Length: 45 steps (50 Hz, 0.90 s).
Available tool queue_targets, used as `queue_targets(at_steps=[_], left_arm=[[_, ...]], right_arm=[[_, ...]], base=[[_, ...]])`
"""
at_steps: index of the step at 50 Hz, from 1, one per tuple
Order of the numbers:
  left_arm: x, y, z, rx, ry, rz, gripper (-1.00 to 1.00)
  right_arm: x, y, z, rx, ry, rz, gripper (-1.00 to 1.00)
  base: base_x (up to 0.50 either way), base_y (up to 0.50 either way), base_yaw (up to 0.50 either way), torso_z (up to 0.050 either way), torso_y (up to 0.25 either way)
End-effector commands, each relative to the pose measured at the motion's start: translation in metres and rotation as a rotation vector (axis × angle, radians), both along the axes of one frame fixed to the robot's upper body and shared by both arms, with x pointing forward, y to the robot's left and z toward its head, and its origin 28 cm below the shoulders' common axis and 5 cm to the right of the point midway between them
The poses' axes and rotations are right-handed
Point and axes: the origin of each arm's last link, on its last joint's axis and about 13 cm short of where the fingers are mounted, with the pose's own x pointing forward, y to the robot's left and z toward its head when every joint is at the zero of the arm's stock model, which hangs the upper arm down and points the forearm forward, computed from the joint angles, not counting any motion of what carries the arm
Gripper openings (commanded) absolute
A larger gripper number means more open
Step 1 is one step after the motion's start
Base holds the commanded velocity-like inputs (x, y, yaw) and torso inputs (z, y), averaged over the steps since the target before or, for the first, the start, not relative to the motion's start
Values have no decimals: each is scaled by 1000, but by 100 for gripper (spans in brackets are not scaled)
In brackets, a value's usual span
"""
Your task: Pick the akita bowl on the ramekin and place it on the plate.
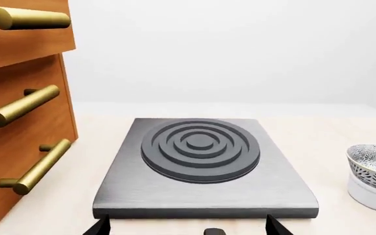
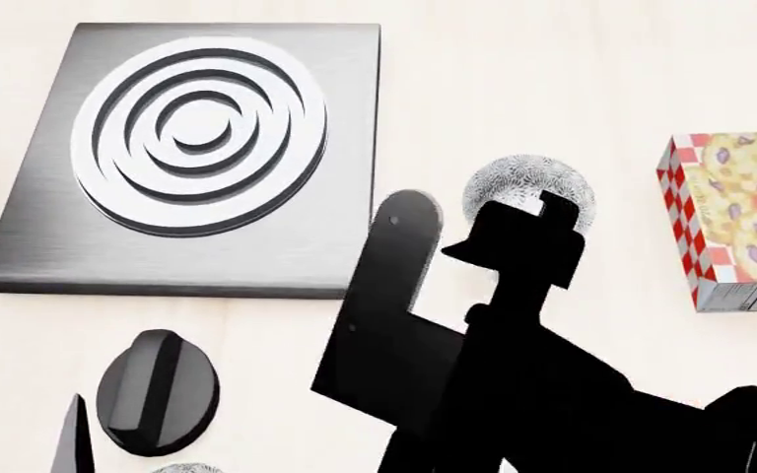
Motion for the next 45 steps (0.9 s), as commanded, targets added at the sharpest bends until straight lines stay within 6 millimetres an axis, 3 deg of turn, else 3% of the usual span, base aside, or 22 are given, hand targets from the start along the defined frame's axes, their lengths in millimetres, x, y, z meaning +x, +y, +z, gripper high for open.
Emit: queue_targets(at_steps=[1, 16, 22, 45], left_arm=[[1, 0, -1, -5, 3, -1, 100], [0, 0, -1, -9, 1, -4, 100], [0, -1, -3, -9, 8, -12, 100], [2, -1, -4, -5, 12, -22, 100]], right_arm=[[20, -22, 13, -180, 98, -109, 100], [38, -30, 11, -251, 98, -157, 100], [48, -28, 19, -244, 41, -171, 100], [77, -17, -6, -268, 91, -147, 100]], base=[[0, 0, 0, 0, 0], [0, 0, 0, 0, 0], [0, 0, 0, 0, 0], [0, 0, 0, 0, 0]])
